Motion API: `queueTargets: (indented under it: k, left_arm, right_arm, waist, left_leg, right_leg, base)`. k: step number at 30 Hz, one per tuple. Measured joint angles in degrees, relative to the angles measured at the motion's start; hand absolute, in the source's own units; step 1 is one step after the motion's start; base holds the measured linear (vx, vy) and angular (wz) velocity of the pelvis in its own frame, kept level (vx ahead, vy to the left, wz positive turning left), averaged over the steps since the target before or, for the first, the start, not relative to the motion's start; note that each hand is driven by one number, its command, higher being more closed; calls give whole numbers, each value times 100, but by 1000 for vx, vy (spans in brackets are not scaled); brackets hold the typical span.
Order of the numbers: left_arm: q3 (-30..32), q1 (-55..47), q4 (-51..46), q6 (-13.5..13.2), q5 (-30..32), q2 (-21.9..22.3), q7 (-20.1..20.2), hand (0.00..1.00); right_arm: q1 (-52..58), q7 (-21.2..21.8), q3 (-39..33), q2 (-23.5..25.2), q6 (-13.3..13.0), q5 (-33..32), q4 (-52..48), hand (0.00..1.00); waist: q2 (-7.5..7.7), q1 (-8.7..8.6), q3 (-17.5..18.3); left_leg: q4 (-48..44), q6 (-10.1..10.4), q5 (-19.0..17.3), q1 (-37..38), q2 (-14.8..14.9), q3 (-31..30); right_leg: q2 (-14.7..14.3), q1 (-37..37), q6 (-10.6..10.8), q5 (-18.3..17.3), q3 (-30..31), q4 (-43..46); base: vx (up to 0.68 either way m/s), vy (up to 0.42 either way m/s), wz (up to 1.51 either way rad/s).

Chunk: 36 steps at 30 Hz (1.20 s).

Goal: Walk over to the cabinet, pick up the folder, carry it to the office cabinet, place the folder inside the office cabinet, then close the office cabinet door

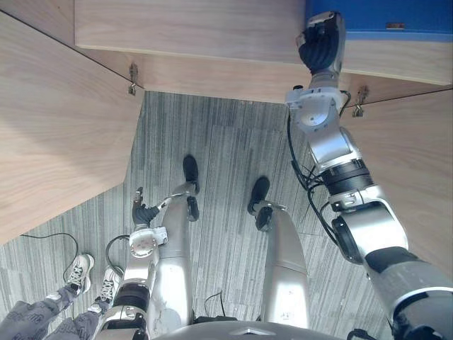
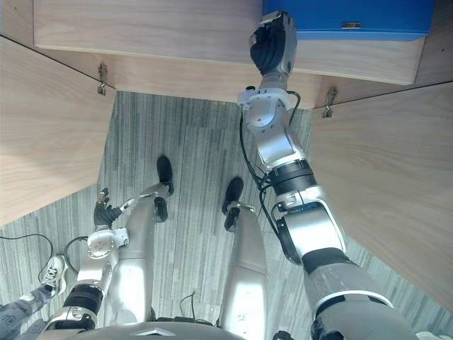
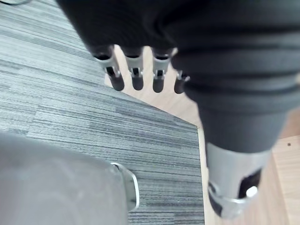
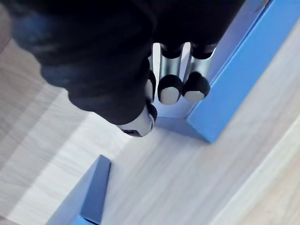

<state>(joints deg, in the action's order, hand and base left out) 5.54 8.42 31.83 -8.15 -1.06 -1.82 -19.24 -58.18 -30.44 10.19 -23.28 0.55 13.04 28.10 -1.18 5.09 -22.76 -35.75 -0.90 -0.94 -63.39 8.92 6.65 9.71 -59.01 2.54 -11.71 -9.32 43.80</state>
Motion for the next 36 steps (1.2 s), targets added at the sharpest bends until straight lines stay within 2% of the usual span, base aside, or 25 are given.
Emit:
queueTargets:
  k: [4,7,13,19,30,36]
  left_arm:
    - [11,184,-109,-29,-18,-37,-8,0]
    - [39,276,-196,-78,-111,-43,-20,0]
    - [62,341,-209,-138,-125,-65,-57,0]
    - [37,338,-305,-165,-227,-102,-54,0]
    - [33,340,-387,-177,-335,-118,-43,0]
    - [42,340,-384,-203,-402,-99,-36,0]
  right_arm:
    - [-149,0,-33,-53,-5,-178,254,100]
    - [-183,-23,-34,-54,-60,-191,254,100]
    - [-427,-15,-136,-226,-207,-323,337,100]
    - [-757,46,-111,-472,-286,-722,543,100]
    - [-1675,256,39,-774,-324,-1625,1364,100]
    - [-1975,269,-190,-892,-456,-2746,1582,100]
  waist:
    - [15,8,-34]
    - [15,11,-187]
    - [15,-6,-188]
    - [15,-14,-188]
    - [9,-21,-261]
    - [1,-4,-281]
  left_leg:
    - [-244,38,-89,-376,1,-71]
    - [-325,25,-97,-451,9,-77]
    - [-349,-4,-67,-617,10,-81]
    - [-386,-3,-69,-751,11,-111]
    - [-329,-5,-46,-775,6,-125]
    - [-268,9,-17,-778,-12,-133]
  right_leg:
    - [42,-335,-3,-112,-21,288]
    - [49,-423,-6,-130,-5,385]
    - [57,-609,-2,-141,-1,447]
    - [62,-712,6,-147,-28,460]
    - [66,-723,6,-141,-63,407]
    - [68,-722,14,-134,-89,342]
  base:
    - [-6,-12,3]
    - [-2,-22,0]
    - [3,-12,0]
    - [0,0,0]
    - [0,0,0]
    - [0,0,0]
